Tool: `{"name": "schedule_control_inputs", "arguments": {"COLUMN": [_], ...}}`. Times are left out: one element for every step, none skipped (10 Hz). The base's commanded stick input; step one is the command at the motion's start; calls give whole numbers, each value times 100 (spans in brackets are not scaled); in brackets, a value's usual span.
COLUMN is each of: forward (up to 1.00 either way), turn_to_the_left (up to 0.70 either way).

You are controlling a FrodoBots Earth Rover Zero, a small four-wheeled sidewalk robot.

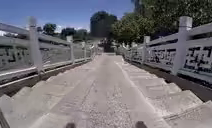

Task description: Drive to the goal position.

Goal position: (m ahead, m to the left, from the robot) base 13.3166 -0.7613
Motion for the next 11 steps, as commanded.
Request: {"name": "schedule_control_inputs", "arguments": {"forward": [70,70,70,70,70,70,70,70,70,70,70], "turn_to_the_left": [0,0,0,0,0,0,0,0,0,0,0]}}
